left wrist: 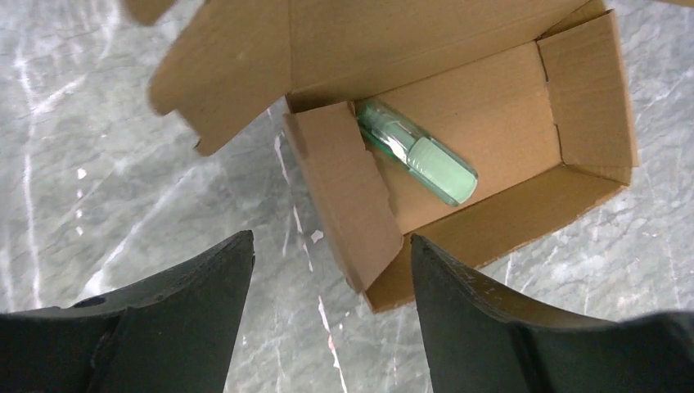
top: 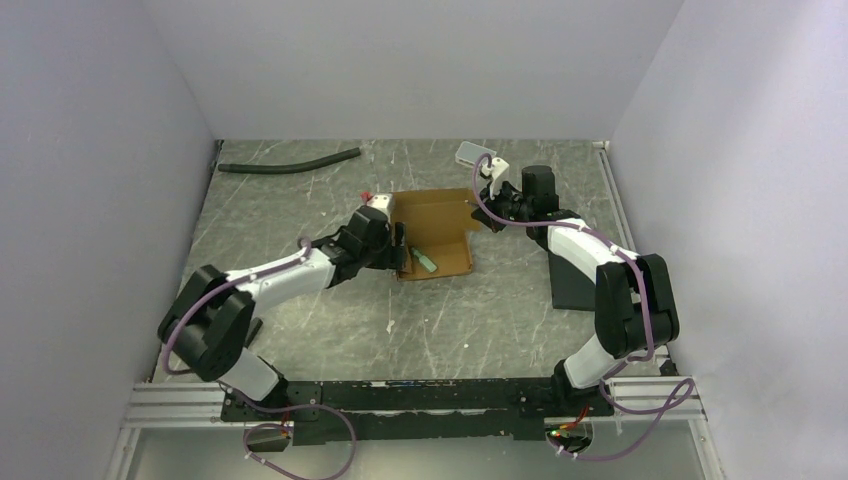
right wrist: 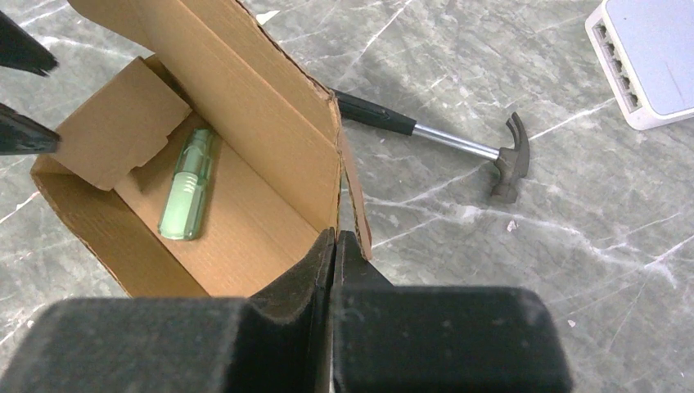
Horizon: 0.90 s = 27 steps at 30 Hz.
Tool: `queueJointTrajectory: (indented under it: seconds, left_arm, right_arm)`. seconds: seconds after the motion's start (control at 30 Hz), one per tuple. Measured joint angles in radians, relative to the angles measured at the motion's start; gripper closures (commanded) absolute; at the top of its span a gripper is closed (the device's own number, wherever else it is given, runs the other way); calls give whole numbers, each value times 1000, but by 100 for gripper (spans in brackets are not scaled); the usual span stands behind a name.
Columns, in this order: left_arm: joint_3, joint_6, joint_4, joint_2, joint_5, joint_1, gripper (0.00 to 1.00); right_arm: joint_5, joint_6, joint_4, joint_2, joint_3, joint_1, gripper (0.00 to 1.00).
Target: Fold the paper box
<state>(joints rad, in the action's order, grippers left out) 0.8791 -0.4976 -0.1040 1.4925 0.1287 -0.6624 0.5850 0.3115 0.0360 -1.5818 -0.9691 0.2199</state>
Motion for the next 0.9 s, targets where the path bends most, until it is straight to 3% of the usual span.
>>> queueJointTrajectory:
  seconds: [0.23, 0.43, 0.63, 0.9]
  left_arm:
    - [53, -19, 23, 135, 4, 4, 49]
    - [81, -21, 10, 205, 34, 5, 51]
    - [104, -19, 9, 257, 56, 5, 98]
    - [187, 13, -90, 303, 185, -27, 100]
  right_arm:
    - [0, 0, 0, 0, 0, 0, 100]
    - [1, 0, 0, 0, 0, 0, 100]
    - [4, 0, -2, 0, 0, 1, 100]
    - [18, 0, -5, 0, 5, 5, 100]
